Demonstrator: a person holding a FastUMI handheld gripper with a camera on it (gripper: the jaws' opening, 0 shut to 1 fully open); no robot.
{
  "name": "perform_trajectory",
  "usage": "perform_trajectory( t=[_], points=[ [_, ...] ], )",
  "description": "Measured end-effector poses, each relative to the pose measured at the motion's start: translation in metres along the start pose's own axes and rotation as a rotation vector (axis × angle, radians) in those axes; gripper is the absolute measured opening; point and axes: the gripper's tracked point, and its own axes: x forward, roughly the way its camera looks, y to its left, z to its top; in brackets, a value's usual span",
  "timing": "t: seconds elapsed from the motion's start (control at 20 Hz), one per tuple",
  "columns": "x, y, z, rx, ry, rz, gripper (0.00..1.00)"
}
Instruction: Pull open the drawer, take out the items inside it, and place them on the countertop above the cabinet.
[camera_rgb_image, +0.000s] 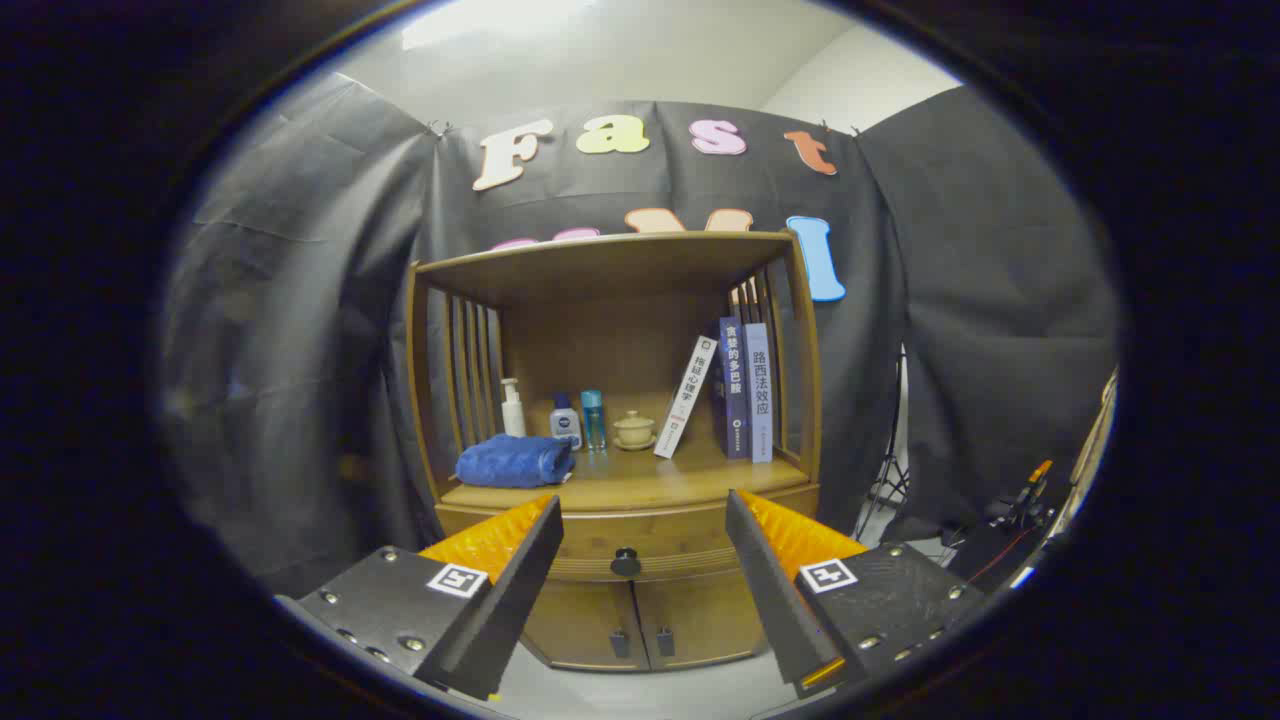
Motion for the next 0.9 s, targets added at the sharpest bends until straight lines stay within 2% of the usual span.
perform_trajectory(
  t=[0.65, 0.9],
  points=[
    [0.009, -0.009, -0.010, -0.008, -0.005, -0.024, 0.98],
    [0.033, -0.006, -0.023, -0.001, -0.021, -0.015, 0.98]
  ],
)
